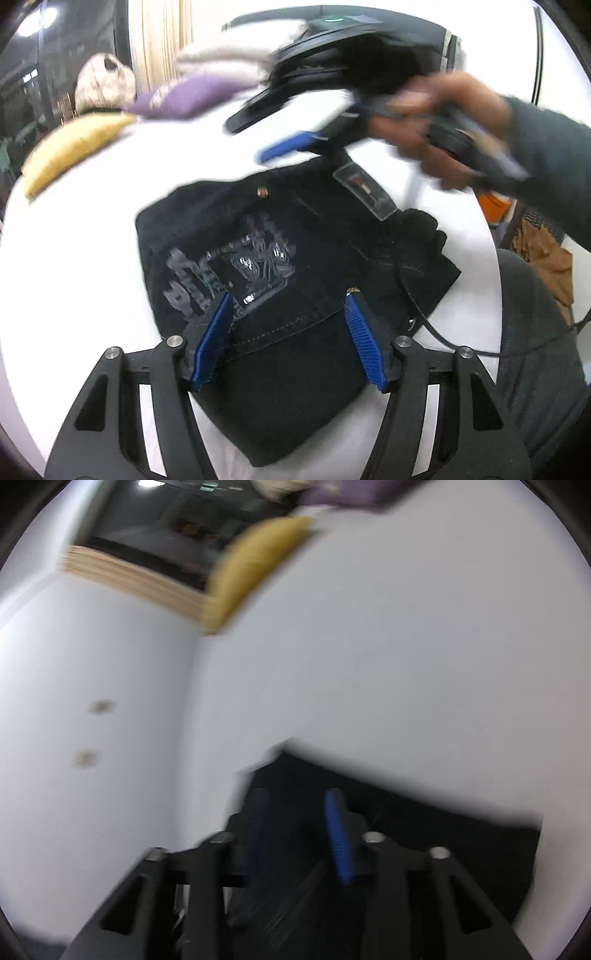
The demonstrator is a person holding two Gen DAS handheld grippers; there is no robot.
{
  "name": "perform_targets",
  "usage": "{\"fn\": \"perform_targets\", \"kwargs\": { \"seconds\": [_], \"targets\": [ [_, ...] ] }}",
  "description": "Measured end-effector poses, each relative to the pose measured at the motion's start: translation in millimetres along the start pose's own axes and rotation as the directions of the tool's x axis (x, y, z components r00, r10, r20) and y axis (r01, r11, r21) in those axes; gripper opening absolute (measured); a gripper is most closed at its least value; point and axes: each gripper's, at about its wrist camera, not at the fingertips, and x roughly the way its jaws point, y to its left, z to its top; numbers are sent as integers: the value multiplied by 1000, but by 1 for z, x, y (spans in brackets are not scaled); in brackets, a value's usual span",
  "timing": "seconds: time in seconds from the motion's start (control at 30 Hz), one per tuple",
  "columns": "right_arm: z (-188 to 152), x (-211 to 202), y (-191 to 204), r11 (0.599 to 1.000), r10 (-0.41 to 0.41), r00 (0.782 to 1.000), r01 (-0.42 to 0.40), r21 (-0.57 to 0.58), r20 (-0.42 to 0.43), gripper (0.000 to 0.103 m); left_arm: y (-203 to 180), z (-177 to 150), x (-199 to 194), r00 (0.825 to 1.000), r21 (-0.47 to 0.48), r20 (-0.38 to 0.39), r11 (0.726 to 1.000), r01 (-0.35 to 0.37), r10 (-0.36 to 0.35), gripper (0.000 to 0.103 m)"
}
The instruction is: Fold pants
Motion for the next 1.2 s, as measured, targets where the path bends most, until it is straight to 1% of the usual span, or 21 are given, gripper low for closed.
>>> {"fn": "perform_targets", "kwargs": {
  "seconds": [0.07,0.13,0.17,0.2,0.23,0.27,0.33,0.4,0.43,0.53,0.6,0.63,0.67,0.73,0.8,0.83,0.87,0.93,1.03,1.1,1.2],
  "targets": [
    [-40,-16,10,998,35,999,-36,-49,-10,71,-4,-8,18,998,16,-65,1000,11,-10,62],
    [-84,-15,-10,1000,0,998,0,5,-69,71,-4,-17,31,997,12,-79,1000,1,0,62],
    [-103,-13,-28,996,-62,992,68,51,-109,67,-2,-20,32,997,9,-78,1000,4,-3,62],
    [-119,-16,-41,993,-82,991,91,78,-108,53,-1,-19,34,995,3,-94,1000,16,-16,61],
    [-132,-26,-49,993,-83,995,87,84,-58,28,0,-19,34,995,-1,-94,1000,18,-18,61],
    [-144,-40,-55,990,-81,996,84,117,-30,23,0,-17,35,995,-5,-96,1000,22,-23,61],
    [-156,-61,-54,983,-82,997,79,163,10,24,4,-16,35,995,-17,-96,1000,25,-26,61],
    [-156,-78,-42,979,-158,987,153,138,26,36,0,-14,32,996,-27,-89,999,18,-20,62],
    [-146,-78,-29,984,-139,989,132,122,50,46,0,-15,30,996,-33,-87,999,18,-20,62],
    [-137,-87,-14,997,-44,991,36,68,127,65,1,-14,17,996,-32,-91,999,11,-14,62],
    [-142,-67,-21,992,-91,992,82,96,84,68,3,-11,17,996,-30,-93,999,11,-14,62],
    [-145,-55,-36,982,-146,989,140,126,38,66,3,-11,15,996,-34,-92,999,17,-20,62],
    [-148,-51,-54,971,-187,982,184,155,8,41,3,-12,13,995,-37,-95,999,26,-29,62],
    [-153,-64,-62,963,-209,976,194,187,63,20,7,-10,6,995,-53,-90,998,42,-47,62],
    [-161,-78,-56,959,-223,973,209,193,55,20,19,-7,-9,997,-109,-57,993,47,-54,62],
    [-163,-82,-49,950,-274,960,262,168,50,31,27,-4,-13,998,-128,-40,991,36,-41,62],
    [-165,-94,-42,936,-327,943,316,155,54,60,36,-1,-18,999,-155,-25,988,20,-24,62],
    [-157,-115,-39,949,-294,949,274,158,119,74,63,4,-23,1000,-242,-13,970,4,-7,66],
    [-132,-120,-36,961,-257,949,232,150,183,78,104,8,-19,1000,-372,-31,928,-13,1,66],
    [-109,-106,-42,960,-260,950,235,154,171,79,124,8,-10,998,-441,-62,897,-9,-21,66],
    [-87,-91,-64,953,-268,955,243,184,129,79,143,4,10,988,-538,-117,843,23,-101,67]
  ]
}}
